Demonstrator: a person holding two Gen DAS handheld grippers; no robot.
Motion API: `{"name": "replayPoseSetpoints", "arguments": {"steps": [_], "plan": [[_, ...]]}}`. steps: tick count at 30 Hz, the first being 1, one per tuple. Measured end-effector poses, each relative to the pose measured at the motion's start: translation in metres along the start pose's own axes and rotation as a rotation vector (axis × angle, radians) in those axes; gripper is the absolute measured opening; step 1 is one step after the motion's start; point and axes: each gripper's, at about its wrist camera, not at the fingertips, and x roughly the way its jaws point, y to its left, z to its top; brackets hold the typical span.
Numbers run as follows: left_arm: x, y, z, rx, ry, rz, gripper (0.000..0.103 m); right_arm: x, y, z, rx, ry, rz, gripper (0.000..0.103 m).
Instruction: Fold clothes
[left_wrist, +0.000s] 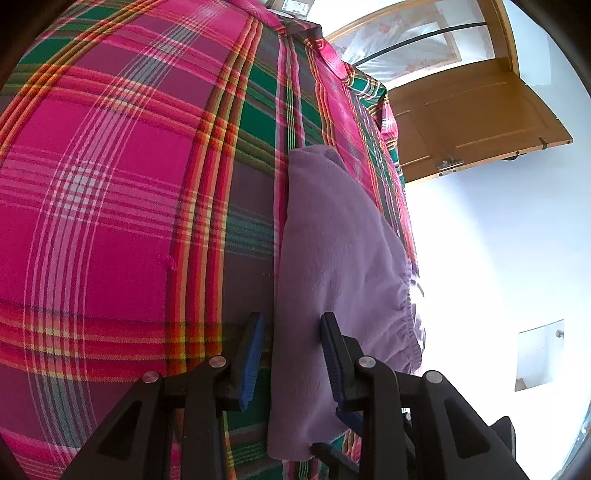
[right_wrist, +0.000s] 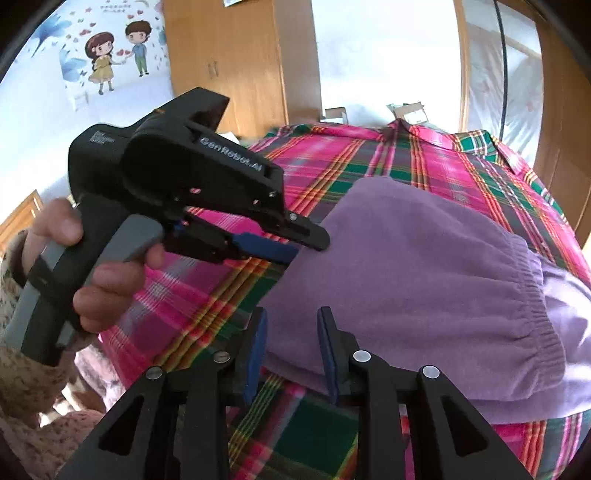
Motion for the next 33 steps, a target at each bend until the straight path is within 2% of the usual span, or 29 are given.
{"name": "replayPoseSetpoints", "arguments": {"steps": [1,2,3,6,12,21,30,31,33], "plan": [[0.0,0.0,0.0,0.0,0.001,-0.005,0.032,0.001,0.003,-0.001,-0.012,-0.003,-0.003,0.036],[0.001,0.0,-0.001,0.001,0.002,-0.009,0.032,0.003,0.005,-0.002,-0.024,-0.005,-0.008,0.051],[0.001,0.0,-0.002,0.001,0.011,-0.012,0.032,0.005,0.008,-0.003,-0.034,-0.006,-0.018,0.059],[0.002,-0.001,-0.005,0.002,0.037,-0.019,0.032,0.01,0.017,-0.005,-0.057,-0.003,-0.036,0.061],[0.005,-0.003,-0.009,-0.003,0.107,-0.032,0.032,0.02,0.026,-0.005,-0.112,0.009,-0.131,0.062],[-0.004,-0.006,-0.008,-0.071,0.123,-0.149,0.032,0.029,0.041,-0.007,-0.203,-0.007,-0.263,0.062],[-0.006,-0.005,-0.01,-0.084,0.127,-0.165,0.032,0.033,0.031,-0.003,-0.147,-0.012,-0.33,0.061],[-0.005,-0.005,-0.01,-0.088,0.126,-0.164,0.032,0.033,0.029,-0.002,-0.139,-0.013,-0.327,0.061],[-0.006,-0.003,-0.008,-0.086,0.12,-0.153,0.032,0.032,0.026,-0.002,-0.124,-0.016,-0.324,0.05]]}}
